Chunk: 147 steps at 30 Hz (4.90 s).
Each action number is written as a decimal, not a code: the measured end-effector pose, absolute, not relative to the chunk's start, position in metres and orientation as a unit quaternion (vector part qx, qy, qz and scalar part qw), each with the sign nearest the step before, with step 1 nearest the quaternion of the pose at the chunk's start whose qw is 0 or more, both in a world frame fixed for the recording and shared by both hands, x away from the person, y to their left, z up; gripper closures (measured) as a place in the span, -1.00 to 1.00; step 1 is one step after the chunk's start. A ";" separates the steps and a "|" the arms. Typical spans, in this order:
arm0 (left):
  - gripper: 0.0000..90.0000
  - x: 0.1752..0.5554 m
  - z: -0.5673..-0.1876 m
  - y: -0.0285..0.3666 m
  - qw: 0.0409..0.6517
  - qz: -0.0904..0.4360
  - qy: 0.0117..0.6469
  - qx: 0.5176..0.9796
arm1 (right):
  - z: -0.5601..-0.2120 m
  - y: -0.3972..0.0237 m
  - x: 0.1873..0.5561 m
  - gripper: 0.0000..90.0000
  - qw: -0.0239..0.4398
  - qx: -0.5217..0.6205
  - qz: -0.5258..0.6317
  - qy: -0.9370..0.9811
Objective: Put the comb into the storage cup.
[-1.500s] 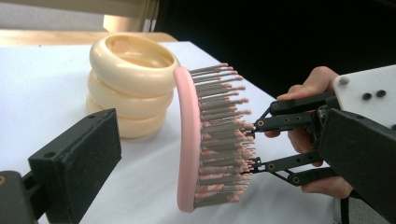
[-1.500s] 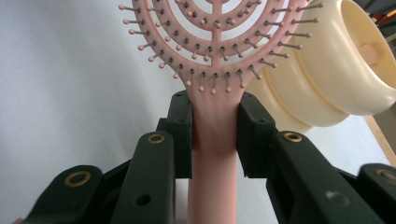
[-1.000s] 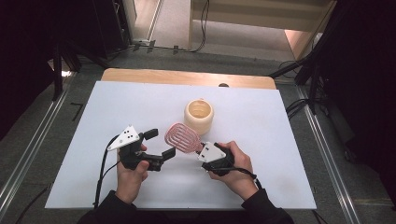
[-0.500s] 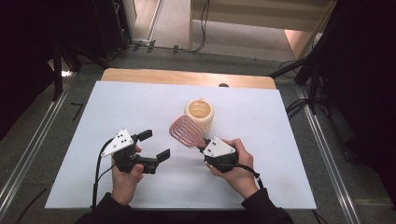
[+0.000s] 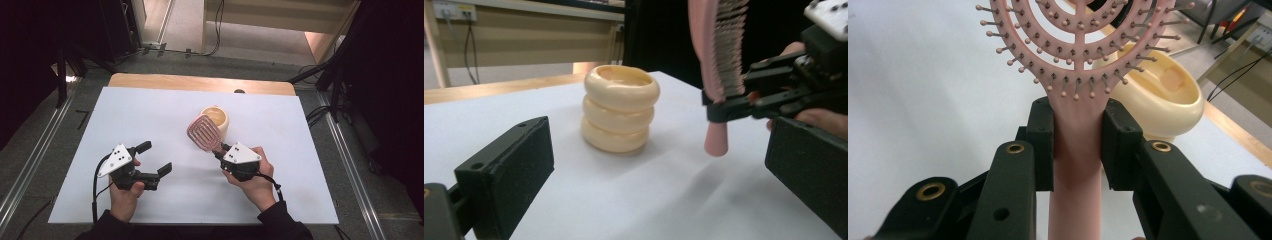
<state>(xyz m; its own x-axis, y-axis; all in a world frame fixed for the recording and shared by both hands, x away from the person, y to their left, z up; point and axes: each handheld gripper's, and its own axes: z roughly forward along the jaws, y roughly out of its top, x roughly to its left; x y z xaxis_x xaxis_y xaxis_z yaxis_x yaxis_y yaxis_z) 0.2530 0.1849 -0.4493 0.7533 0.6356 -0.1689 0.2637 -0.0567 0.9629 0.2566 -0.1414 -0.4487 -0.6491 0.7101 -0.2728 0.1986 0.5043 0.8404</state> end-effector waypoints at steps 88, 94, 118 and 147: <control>-1.00 0.229 -0.487 0.297 0.549 0.264 0.381 0.696 | -0.401 -0.152 0.312 0.52 0.285 0.341 0.562 0.698; -1.00 0.229 -0.487 0.297 0.549 0.265 0.381 0.695 | -0.393 -0.154 0.318 0.52 0.286 0.342 0.567 0.693; -1.00 0.229 -0.487 0.297 0.549 0.264 0.380 0.696 | -0.382 -0.150 0.344 0.52 0.290 0.344 0.580 0.680; -0.98 0.229 -0.487 0.296 0.550 0.265 0.378 0.696 | -0.411 -0.149 0.366 0.52 0.273 0.359 0.572 0.685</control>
<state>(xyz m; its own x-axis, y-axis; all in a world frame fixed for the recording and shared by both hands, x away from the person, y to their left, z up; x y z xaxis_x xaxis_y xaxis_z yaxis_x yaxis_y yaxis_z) 0.2288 0.2961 -0.4869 0.5740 0.8176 -0.0464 0.2345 -0.1098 0.9659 0.3657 -0.1489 -0.4113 -0.5930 0.8043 0.0374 0.1792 0.0866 0.9800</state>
